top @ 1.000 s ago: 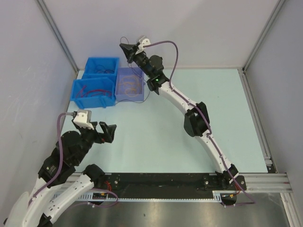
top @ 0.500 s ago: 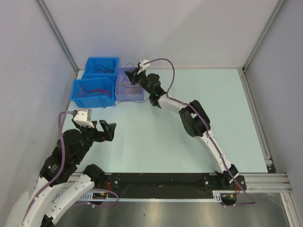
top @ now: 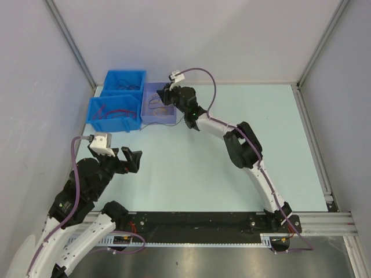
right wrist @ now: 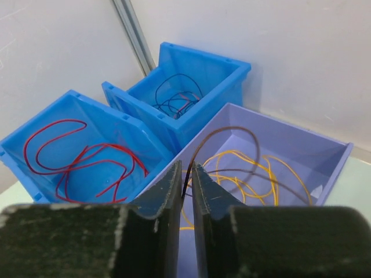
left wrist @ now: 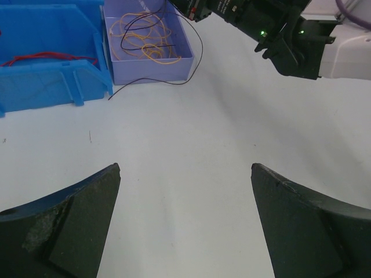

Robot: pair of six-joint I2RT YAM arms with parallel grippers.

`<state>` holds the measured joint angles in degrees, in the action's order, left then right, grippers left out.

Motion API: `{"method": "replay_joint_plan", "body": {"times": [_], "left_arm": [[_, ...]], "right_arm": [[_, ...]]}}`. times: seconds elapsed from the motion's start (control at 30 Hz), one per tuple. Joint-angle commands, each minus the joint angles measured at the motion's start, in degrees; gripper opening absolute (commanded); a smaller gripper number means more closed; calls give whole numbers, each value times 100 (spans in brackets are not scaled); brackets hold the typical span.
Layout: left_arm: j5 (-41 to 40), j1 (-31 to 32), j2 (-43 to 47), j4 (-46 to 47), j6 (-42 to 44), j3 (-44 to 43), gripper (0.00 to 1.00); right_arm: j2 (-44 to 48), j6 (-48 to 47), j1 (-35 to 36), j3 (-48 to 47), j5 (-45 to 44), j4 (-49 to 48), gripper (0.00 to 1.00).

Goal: Untangle the cables

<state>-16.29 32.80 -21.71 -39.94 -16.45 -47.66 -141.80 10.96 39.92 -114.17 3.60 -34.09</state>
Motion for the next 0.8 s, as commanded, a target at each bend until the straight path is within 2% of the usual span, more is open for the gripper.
{"method": "replay_joint_plan", "body": {"times": [0.0, 0.03, 0.07, 0.13, 0.27, 0.43, 0.63, 0.77], "left_arm": [[74, -80, -35, 197, 80, 29, 100], [74, -98, -35, 197, 80, 20, 100], [74, -89, -26, 197, 80, 20, 100], [74, -98, -8, 215, 80, 20, 100], [83, -107, -17, 215, 89, 29, 100], [83, -107, -8, 206, 89, 20, 100], [91, -107, -17, 206, 89, 20, 100], [91, -107, -26, 206, 89, 20, 100]], "right_arm": [[662, -50, 68, -228, -96, 902, 21], [706, -50, 68, -237, -157, 1156, 25], [758, -50, 68, -246, -183, 1280, 36], [794, 20, 68, -351, -210, 1657, 46], [812, 20, 60, -632, -263, 2344, 51], [741, 378, -98, -1186, -703, 3768, 52], [1390, 820, -415, -160, -273, 3611, 53], [1549, 951, -547, 130, 324, 4111, 56]]}}
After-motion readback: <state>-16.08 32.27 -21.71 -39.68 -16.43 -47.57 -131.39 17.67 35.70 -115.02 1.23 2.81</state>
